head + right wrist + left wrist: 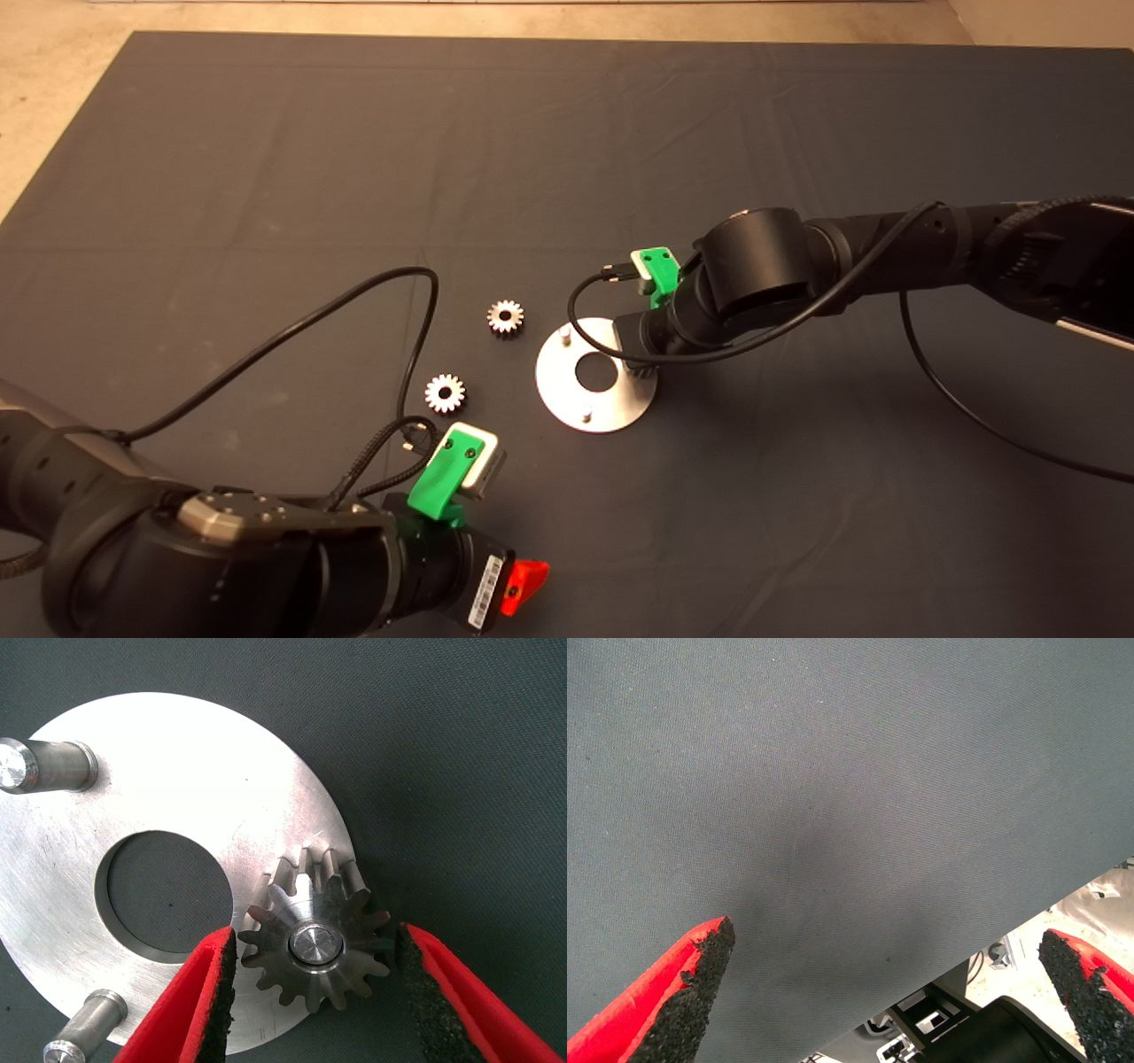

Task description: Install three planetary gears onto the carrier pins

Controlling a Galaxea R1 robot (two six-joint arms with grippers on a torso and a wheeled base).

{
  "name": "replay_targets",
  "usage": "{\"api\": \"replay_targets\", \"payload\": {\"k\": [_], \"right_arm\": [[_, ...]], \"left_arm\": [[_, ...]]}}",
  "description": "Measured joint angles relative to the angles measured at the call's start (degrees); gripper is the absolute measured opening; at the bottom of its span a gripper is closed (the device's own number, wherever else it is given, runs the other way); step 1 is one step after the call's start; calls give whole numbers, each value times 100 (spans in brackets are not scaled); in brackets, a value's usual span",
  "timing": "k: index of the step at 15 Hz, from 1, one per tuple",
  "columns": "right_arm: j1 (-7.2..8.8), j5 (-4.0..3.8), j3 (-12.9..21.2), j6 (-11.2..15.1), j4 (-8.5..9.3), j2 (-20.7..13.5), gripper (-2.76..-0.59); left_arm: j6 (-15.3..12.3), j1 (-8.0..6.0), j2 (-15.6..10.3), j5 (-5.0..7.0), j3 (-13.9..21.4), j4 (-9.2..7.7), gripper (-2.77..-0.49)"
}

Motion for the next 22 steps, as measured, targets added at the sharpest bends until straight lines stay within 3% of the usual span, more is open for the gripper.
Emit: {"api": "replay_targets", "payload": {"k": [7, 10, 13, 16, 19, 21, 22], "right_arm": [[42, 0, 13, 7, 0, 16, -205], [270, 0, 129, 13, 0, 28, -195], [660, 5, 245, 33, -2, 50, -173], [724, 2, 535, 52, -6, -35, -160], [728, 46, 1355, 221, 19, -534, -160], [730, 66, 2068, 361, 89, -1410, -160], [728, 29, 2394, 475, 110, -1905, -160]], "left_arm": [[0, 0, 0, 0, 0, 0, -78], [0, 0, 0, 0, 0, 0, -78], [1, 0, 1, 0, 0, 0, -78], [0, 0, 0, 0, 0, 0, -78], [0, 0, 2, 0, 0, 0, -78], [0, 0, 6, 0, 0, 0, -78], [0, 0, 6, 0, 0, 0, -78]]}}
